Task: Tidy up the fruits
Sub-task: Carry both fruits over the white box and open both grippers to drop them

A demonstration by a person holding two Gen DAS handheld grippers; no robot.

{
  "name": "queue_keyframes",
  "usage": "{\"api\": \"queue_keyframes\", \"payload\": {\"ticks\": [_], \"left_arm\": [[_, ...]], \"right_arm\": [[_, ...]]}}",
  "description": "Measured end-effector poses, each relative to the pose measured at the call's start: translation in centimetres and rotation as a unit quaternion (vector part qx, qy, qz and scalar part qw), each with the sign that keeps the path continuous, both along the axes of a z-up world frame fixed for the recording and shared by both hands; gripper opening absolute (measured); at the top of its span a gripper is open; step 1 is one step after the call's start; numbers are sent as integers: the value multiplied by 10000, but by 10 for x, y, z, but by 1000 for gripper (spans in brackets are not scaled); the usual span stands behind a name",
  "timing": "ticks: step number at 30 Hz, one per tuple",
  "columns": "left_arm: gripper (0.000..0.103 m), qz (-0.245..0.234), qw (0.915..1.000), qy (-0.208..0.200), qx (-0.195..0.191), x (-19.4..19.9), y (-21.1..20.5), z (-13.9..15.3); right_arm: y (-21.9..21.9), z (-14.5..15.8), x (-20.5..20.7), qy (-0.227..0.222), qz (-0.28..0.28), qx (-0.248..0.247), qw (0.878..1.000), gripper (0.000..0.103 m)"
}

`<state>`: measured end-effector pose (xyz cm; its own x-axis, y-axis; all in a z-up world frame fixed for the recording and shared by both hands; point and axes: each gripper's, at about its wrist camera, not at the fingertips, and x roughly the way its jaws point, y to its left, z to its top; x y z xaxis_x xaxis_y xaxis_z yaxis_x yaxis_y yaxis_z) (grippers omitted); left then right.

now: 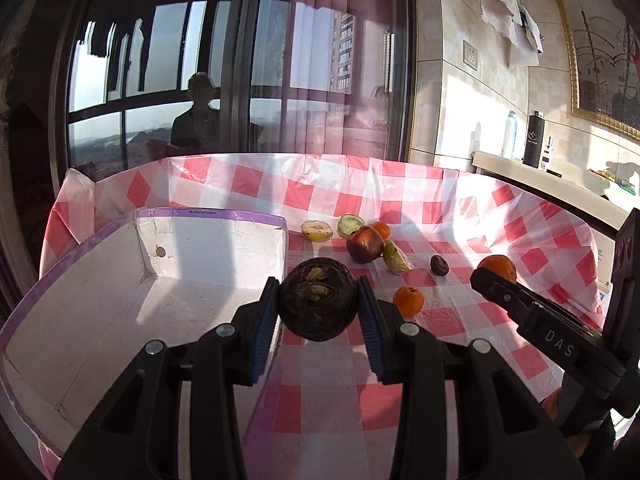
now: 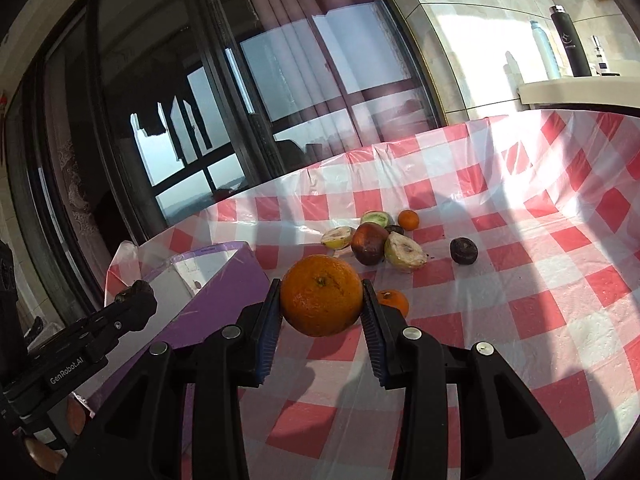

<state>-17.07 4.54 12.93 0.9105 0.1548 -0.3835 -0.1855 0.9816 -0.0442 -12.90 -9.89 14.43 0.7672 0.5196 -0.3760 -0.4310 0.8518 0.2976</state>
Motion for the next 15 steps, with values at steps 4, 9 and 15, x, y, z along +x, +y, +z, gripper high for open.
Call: {"api": "queue_keyframes", "payload": {"ticks": [4, 9, 15], "left_arm": [[39, 290, 9995, -95, 78, -16, 19, 5], [39, 794, 9966, -216, 14, -35, 54, 4], [39, 1336, 9908, -93, -220, -48, 99, -2]], "right_arm": [[38, 5, -15, -68, 436, -170, 9989, 38], [82, 8, -28, -128, 905, -363, 9952, 39], [135, 12, -33, -197, 1365, -602, 9886, 39]]}}
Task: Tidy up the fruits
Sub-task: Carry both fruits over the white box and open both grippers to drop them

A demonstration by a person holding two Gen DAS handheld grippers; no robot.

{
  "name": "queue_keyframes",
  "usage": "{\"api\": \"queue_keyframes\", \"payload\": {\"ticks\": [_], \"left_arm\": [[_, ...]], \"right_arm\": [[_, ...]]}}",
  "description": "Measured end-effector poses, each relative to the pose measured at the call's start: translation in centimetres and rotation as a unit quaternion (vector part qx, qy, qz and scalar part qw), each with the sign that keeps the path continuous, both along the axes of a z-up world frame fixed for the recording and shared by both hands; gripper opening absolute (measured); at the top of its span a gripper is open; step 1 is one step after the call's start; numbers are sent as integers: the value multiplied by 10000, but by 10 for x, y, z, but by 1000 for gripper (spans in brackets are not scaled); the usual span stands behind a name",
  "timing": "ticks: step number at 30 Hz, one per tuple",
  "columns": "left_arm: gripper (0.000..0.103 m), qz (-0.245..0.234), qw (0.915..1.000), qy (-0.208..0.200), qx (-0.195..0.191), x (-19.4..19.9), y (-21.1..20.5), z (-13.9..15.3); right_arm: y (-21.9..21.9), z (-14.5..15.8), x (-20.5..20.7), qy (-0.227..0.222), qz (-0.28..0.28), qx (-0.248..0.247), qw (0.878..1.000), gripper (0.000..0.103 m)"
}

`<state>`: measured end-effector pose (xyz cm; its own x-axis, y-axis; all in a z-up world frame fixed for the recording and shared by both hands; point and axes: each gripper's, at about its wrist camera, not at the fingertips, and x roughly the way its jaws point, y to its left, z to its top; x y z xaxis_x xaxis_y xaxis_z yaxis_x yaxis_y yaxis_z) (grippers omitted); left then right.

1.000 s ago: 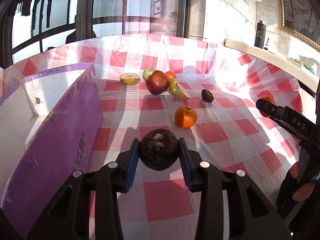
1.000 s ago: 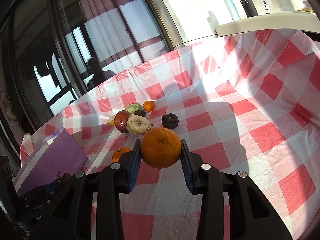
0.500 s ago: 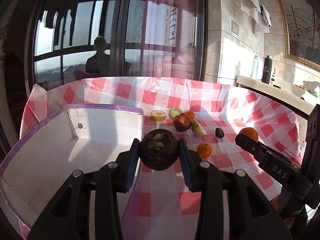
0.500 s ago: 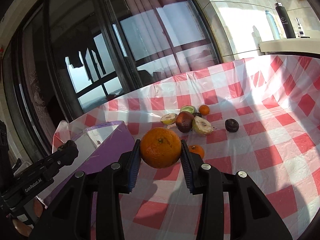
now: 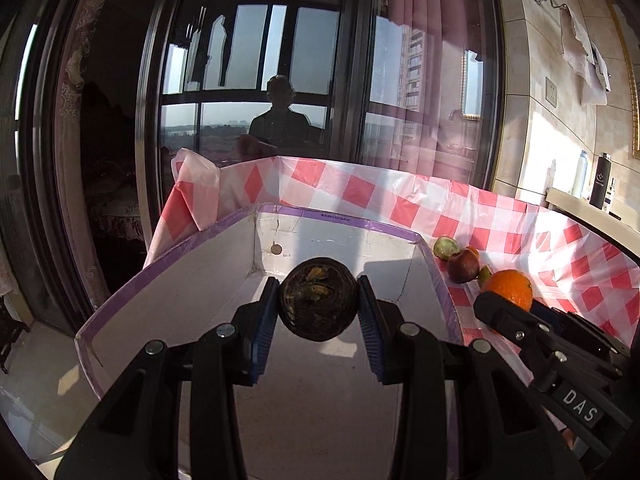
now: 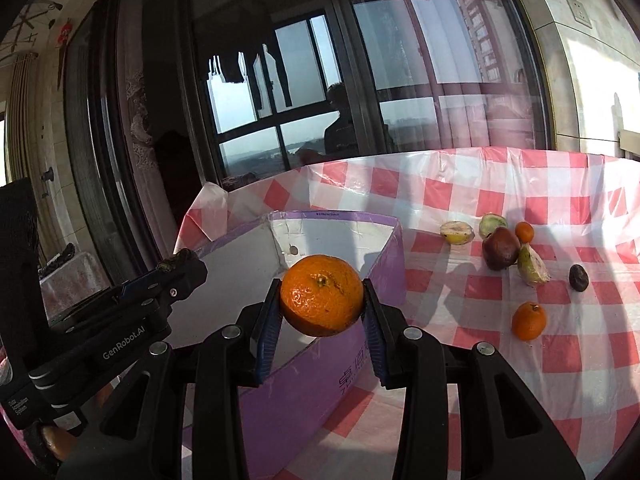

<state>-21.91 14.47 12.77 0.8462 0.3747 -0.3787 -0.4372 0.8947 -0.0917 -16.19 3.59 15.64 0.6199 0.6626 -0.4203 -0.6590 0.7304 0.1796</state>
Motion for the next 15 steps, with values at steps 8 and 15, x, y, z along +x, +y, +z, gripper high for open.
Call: {"api": "queue_keyframes", "payload": {"ticks": [8, 15], "left_arm": [[39, 292, 9931, 1035, -463, 13, 53, -20], [39, -131, 9721, 2202, -800, 39, 67, -43]], "right_arm": [[95, -20, 17, 291, 497, -2032, 9774, 39], [127, -43, 27, 608, 658, -3370, 9372, 43]]}}
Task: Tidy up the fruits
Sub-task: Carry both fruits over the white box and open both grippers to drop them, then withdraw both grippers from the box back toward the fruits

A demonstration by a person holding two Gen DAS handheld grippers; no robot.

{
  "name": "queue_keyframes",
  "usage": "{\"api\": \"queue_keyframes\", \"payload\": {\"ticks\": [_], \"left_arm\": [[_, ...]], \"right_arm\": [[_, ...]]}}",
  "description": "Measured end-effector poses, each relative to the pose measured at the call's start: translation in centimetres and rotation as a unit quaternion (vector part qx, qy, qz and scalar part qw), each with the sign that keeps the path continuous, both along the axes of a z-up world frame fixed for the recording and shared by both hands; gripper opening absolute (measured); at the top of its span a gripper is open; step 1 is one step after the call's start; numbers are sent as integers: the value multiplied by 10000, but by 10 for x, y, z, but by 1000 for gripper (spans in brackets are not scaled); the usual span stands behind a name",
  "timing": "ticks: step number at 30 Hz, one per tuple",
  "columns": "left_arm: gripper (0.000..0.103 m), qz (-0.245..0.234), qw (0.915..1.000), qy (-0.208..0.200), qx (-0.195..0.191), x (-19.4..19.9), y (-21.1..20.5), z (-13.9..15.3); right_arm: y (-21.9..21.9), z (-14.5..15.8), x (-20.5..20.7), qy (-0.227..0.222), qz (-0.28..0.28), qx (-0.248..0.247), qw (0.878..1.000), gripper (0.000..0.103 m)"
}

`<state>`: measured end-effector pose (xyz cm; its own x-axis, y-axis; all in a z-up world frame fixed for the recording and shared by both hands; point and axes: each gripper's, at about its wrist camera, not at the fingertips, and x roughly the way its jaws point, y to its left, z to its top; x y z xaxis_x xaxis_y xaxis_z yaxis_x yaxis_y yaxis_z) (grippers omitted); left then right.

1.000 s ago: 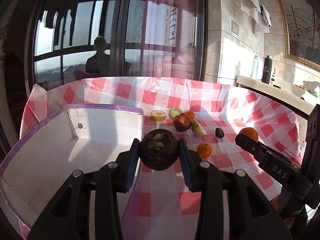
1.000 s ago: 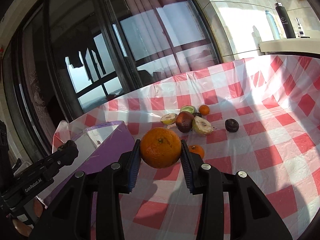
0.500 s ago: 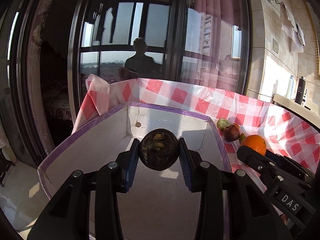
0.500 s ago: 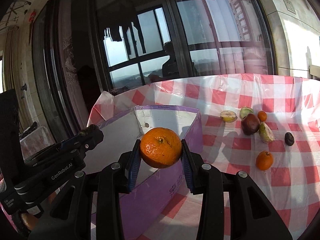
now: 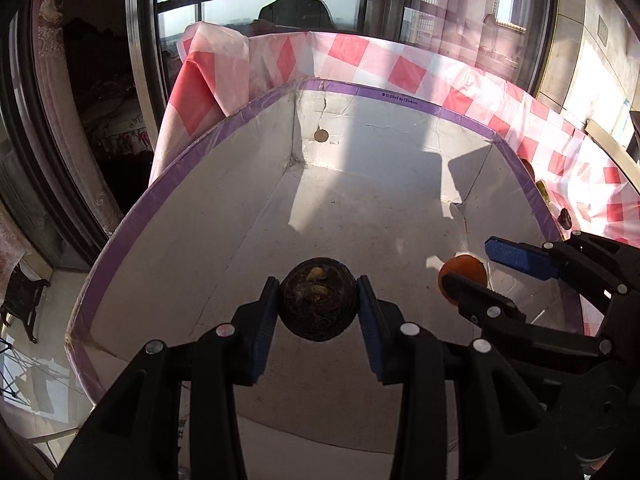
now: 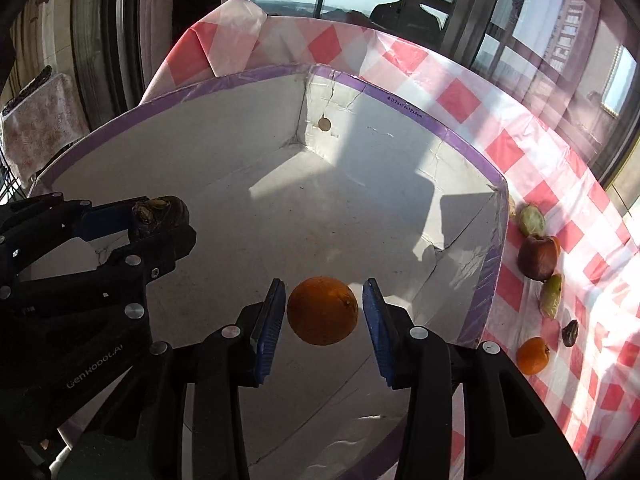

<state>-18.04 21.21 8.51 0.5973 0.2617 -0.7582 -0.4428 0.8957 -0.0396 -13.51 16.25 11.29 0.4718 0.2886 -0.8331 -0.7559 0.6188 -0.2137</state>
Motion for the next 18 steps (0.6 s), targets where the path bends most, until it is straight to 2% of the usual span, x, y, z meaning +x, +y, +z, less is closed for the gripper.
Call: {"api": "queue_keyframes", "payload": {"ticks": [2, 4, 6, 8, 15, 18], "left_arm": [[39, -202, 9993, 328, -25, 7, -2, -5], [39, -309, 9977, 599, -65, 11, -2, -9], [39, -313, 9968, 725, -112, 10, -1, -11], [39, -372, 9955, 869, -84, 11, -2, -13], [43, -279, 9936, 1090, -118, 12, 3, -14], [50, -112, 9923, 1231, -24, 12, 7, -14]], "right_arm": [[7, -9, -1, -87, 79, -506, 9987, 49], [7, -12, 0, -81, 102, -663, 9977, 50], [2, -12, 2, -6, 46, -567, 9984, 53], [0, -13, 2, -72, 46, -551, 9984, 61], [-2, -10, 1, -171, 21, -307, 9994, 64], [-7, -6, 0, -141, 60, 14, 9999, 68]]}}
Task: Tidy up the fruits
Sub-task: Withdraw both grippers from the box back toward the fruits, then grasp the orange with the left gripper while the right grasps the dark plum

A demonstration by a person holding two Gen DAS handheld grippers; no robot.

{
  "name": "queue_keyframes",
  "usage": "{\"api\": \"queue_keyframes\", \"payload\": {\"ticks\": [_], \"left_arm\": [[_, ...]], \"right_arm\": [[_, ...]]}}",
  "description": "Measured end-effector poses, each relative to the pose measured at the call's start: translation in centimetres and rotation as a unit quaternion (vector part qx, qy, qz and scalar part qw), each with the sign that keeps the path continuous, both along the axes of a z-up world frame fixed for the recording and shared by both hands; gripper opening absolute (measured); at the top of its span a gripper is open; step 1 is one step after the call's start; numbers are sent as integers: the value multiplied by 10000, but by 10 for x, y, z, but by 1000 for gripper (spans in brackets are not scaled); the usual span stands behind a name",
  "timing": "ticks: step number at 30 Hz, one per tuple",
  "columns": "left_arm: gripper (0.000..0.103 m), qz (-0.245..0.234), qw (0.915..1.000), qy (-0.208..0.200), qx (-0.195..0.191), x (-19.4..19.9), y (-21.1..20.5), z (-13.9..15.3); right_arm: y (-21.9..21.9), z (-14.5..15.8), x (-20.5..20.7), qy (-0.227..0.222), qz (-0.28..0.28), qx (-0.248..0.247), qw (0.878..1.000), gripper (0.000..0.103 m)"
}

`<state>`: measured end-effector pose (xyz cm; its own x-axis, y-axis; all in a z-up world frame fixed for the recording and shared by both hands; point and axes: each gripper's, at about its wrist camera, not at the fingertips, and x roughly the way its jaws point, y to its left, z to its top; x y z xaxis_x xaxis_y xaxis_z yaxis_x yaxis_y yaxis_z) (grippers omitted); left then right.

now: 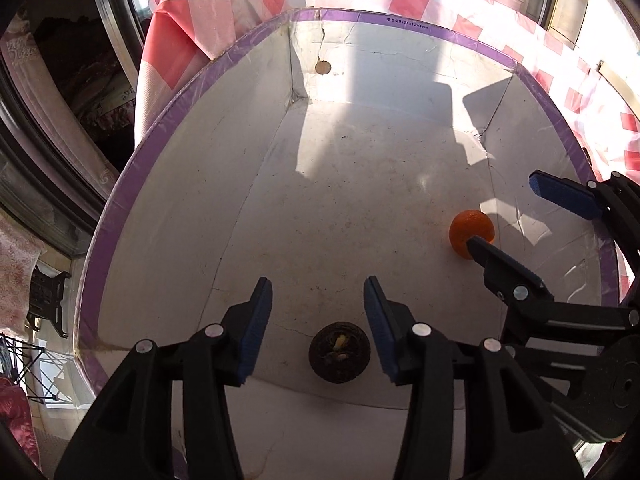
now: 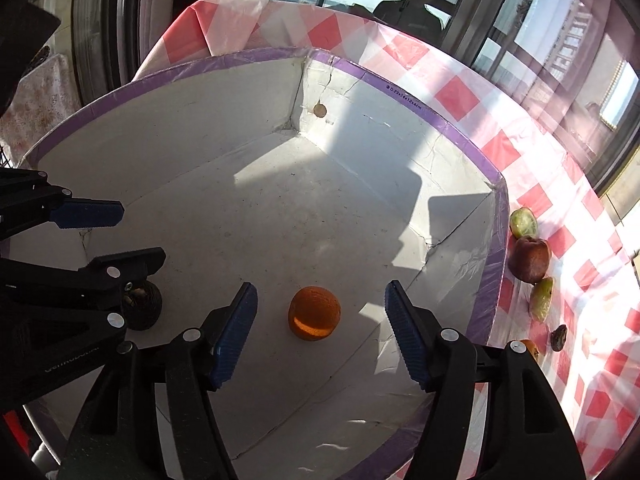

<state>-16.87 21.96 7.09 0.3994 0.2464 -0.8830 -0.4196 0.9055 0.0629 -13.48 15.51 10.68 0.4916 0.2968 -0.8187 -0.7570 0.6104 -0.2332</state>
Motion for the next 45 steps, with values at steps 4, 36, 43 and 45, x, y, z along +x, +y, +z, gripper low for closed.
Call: {"api": "queue_keyframes", "payload": {"ticks": [4, 36, 43, 45], "left_arm": [[60, 209, 9997, -22, 88, -4, 3, 4], [80, -2254, 9606, -1587, -359, 207, -250, -45], [58, -2198, 9667, -1201, -520, 238, -245, -67], [55, -2258, 9658, -1177, -496, 239, -247, -67]], "right_arm": [[-8, 5, -1, -30, 13, 500, 9987, 70], [-352, -20, 71, -195, -3779, 3302, 8647, 87], [-352, -20, 72, -107, -3664, 3392, 8664, 87], [-351, -20, 73, -98, -3642, 3353, 8688, 87]]}}
